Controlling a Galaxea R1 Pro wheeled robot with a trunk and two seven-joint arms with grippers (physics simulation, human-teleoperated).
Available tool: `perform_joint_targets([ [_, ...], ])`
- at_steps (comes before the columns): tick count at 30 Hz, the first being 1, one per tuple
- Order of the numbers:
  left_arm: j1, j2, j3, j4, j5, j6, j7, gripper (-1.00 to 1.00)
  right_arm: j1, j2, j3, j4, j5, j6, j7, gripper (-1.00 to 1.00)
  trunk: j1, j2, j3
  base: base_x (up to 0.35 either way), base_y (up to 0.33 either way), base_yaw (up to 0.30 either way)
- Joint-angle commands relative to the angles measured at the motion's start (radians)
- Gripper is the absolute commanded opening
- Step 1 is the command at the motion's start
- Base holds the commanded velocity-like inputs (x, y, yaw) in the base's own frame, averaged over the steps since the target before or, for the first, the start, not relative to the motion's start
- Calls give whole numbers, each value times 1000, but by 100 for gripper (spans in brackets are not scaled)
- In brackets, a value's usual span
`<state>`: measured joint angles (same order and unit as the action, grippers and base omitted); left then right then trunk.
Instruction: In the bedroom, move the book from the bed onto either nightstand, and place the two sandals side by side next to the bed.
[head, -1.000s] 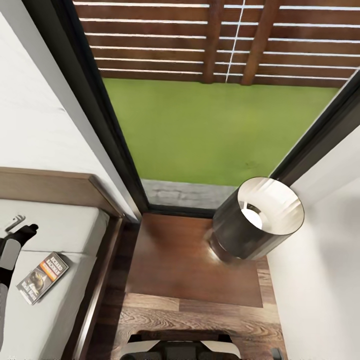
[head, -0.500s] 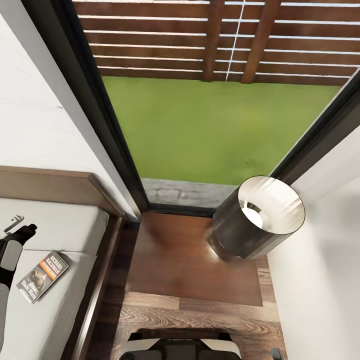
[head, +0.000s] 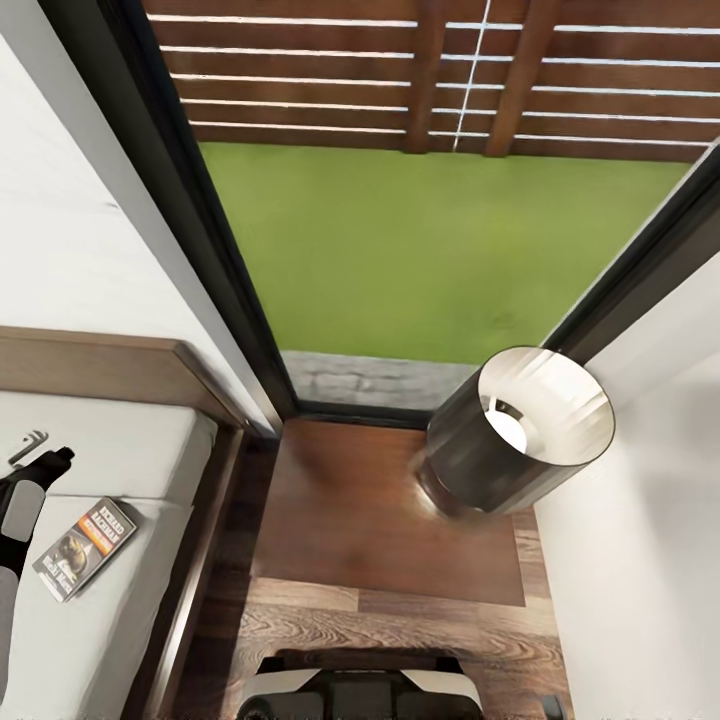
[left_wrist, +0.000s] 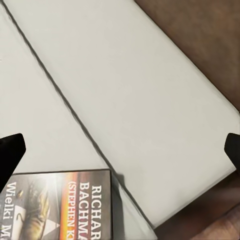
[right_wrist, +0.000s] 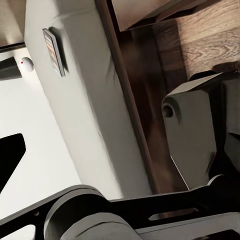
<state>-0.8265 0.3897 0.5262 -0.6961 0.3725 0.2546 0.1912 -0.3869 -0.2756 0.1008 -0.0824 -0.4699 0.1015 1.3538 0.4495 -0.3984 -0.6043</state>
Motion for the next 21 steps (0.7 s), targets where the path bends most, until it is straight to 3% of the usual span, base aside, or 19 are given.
perform_joint_targets([
  [1, 0, 0, 0, -2, 10, 5, 5, 100, 0, -1, 8, 0, -10, 10, 3, 100, 0, -2, -3, 0, 0, 0],
  [21, 0, -2, -4, -5, 10, 3, 4, 100, -1, -1, 8, 0, -10, 10, 5, 100, 0, -2, -34, 0, 0, 0],
])
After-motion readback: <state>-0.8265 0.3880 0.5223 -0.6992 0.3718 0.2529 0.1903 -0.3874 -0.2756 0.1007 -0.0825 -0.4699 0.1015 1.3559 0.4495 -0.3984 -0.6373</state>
